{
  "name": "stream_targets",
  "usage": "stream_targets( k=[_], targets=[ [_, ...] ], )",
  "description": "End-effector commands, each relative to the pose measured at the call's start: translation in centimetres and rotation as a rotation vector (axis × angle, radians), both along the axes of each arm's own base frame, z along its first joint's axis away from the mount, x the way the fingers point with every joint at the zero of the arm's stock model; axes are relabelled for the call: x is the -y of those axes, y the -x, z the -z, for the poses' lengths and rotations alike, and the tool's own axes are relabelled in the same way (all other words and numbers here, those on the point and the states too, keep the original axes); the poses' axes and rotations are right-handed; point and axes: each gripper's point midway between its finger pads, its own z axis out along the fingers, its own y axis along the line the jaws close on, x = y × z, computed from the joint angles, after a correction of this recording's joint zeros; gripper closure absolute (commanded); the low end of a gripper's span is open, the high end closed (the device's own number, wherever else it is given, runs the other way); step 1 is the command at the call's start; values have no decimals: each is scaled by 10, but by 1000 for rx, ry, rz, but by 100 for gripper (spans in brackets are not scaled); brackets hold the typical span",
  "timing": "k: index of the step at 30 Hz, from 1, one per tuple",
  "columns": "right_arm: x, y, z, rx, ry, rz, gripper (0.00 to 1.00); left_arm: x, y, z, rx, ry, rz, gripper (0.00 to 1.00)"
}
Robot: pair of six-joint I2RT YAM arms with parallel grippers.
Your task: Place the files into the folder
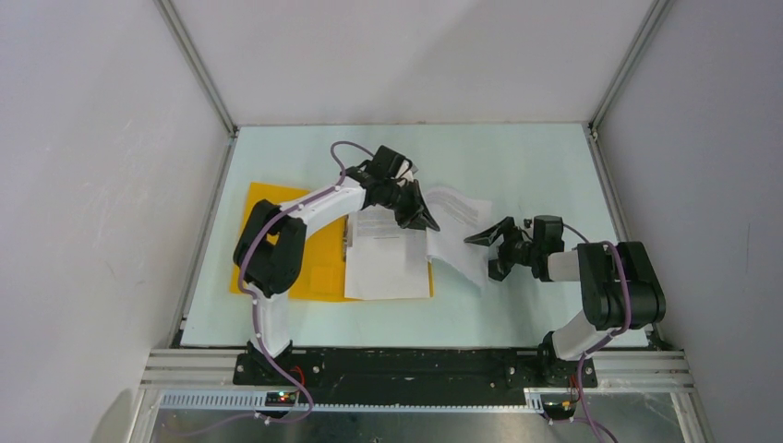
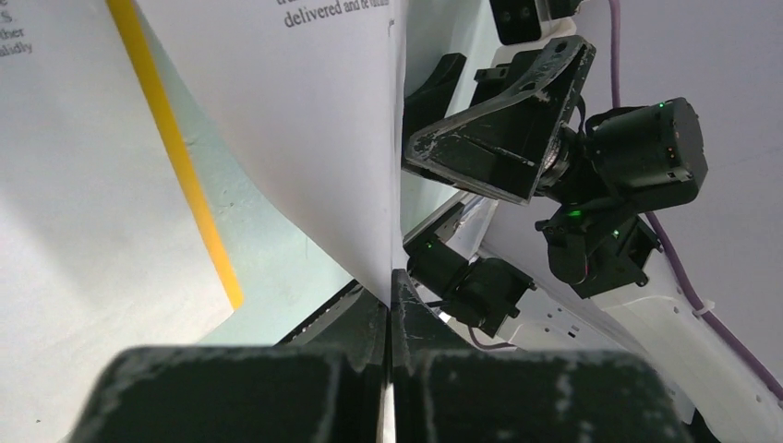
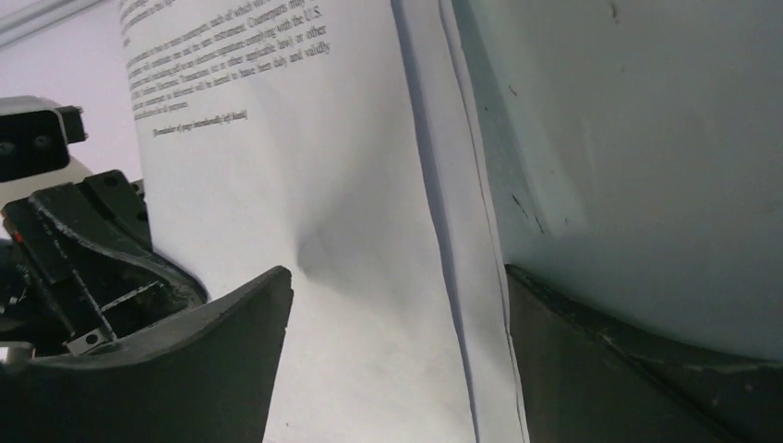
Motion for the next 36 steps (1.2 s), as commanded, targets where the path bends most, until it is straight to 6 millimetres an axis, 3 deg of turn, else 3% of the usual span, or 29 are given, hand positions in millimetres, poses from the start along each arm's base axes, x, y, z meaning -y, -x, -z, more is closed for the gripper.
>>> stream_targets(
  k=[1,12,14,16,17,18,19,22,23,27,28,31,33,34,35,36],
  targets=[
    [0,3,-4,15,-29,27,20,-4,9,-24,40,54,20,100],
    [0,5,-14,101,20,-1,55,-17,28,9,17,-9,48,98],
    [0,6,-17,118,32,-7,64,-18,30,13,24,-20,55,91],
    [0,6,-21,137,42,-9,79,-21,32,17,39,-38,59,75],
    [1,5,-25,143,53,-6,84,-23,33,20,46,-55,56,59],
    [2,5,-26,136,69,-11,95,-25,35,19,65,-64,66,54],
    [3,4,-32,164,91,-13,99,-29,34,19,81,-90,57,45],
    [2,-1,-47,185,133,-17,100,-44,25,9,189,-173,69,32],
    [2,-3,-55,209,144,-13,100,-57,23,8,232,-240,67,29],
    [-15,-15,-88,273,149,-41,100,-98,7,-12,362,-395,-5,27],
    [-20,-23,-100,297,156,-45,100,-111,4,-9,368,-437,-33,27],
    [-49,-32,-122,349,155,-107,100,-138,3,-19,411,-483,-95,27],
    [-73,-46,-152,411,132,-140,100,-157,3,-21,428,-520,-144,28],
    [-80,-50,-153,407,131,-147,100,-168,3,-16,418,-542,-166,30],
    [-94,-53,-173,454,116,-168,100,-173,4,-20,427,-542,-186,31],
    [-100,-57,-174,455,118,-173,100,-184,4,-19,423,-556,-211,35]
  ],
)
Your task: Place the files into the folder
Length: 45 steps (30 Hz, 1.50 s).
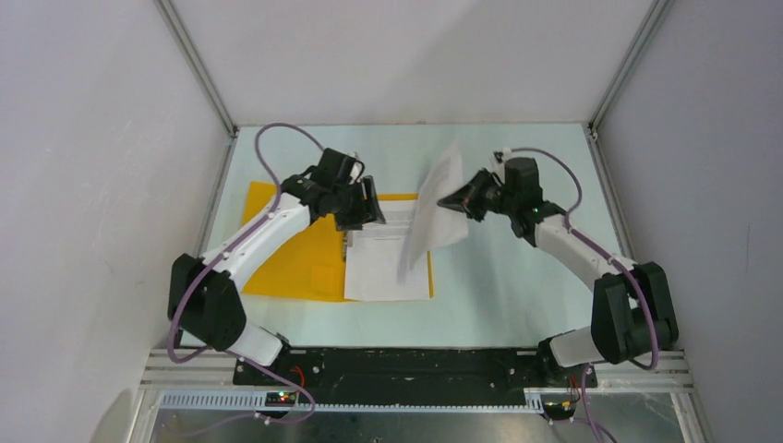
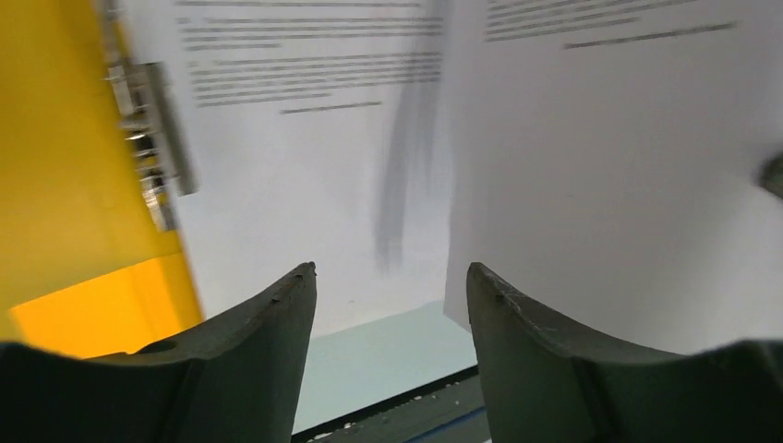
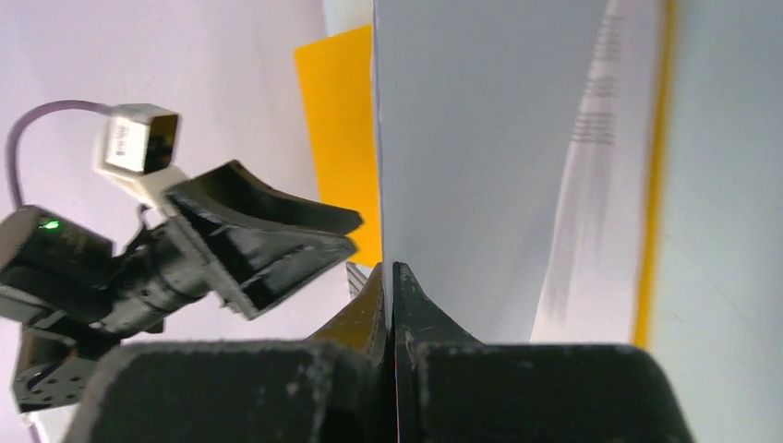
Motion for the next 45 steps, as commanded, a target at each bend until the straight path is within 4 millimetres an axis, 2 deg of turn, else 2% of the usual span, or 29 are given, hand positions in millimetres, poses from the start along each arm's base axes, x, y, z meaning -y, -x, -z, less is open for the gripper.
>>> stream_targets(
  k=[1,2,3,5,6,8,10,11,12,13,14,15,17,19,21,22,27,33,37,45],
  targets=[
    [-41,-18,-51,118,-20,-52,100,-55,-1,6,41,-119,-115,37],
    [-47,-20,-53,119,-29,-58,100,-62,1,8,39,-130,-137,40],
    [-56,-20,-64,146,-48,-75,100,-69,0,11,34,-134,-160,41],
    [-64,-20,-65,136,-77,-91,100,-82,3,19,17,-148,-196,44],
    [-68,-18,-64,129,-81,-105,100,-85,4,20,15,-150,-206,45],
    [-71,-16,-50,110,-55,-115,100,-92,5,24,7,-155,-226,46],
    [-69,-12,-21,62,-20,-117,100,-96,7,27,-1,-160,-235,47],
    [-65,-8,6,10,12,-106,100,-97,7,29,-3,-161,-239,47],
    [-63,-6,22,-10,41,-103,100,-97,8,29,-4,-163,-238,47],
    [-56,-2,52,-63,99,-81,100,-101,8,32,-3,-177,-248,48],
    [-55,3,68,-82,136,-83,100,-103,8,34,-3,-186,-252,48],
    [-49,9,97,-130,192,-72,100,-105,10,38,-7,-196,-256,49],
    [-46,19,132,-186,263,-70,100,-107,14,46,-17,-202,-257,51],
    [-44,24,154,-213,328,-56,100,-108,19,53,-27,-202,-257,53],
    [-41,26,163,-208,390,-29,100,-110,25,61,-39,-207,-258,56],
    [-42,31,166,-211,416,-32,100,-111,27,63,-44,-209,-261,58],
    [-36,33,164,-157,528,31,100,-116,38,84,-71,-217,-292,75],
    [-45,32,158,-147,522,46,100,-116,38,96,-85,-220,-314,85],
    [-58,22,145,-126,494,62,100,-115,38,105,-107,-223,-319,88],
    [-85,11,133,-117,456,33,100,-109,38,116,-136,-232,-311,90]
  ],
)
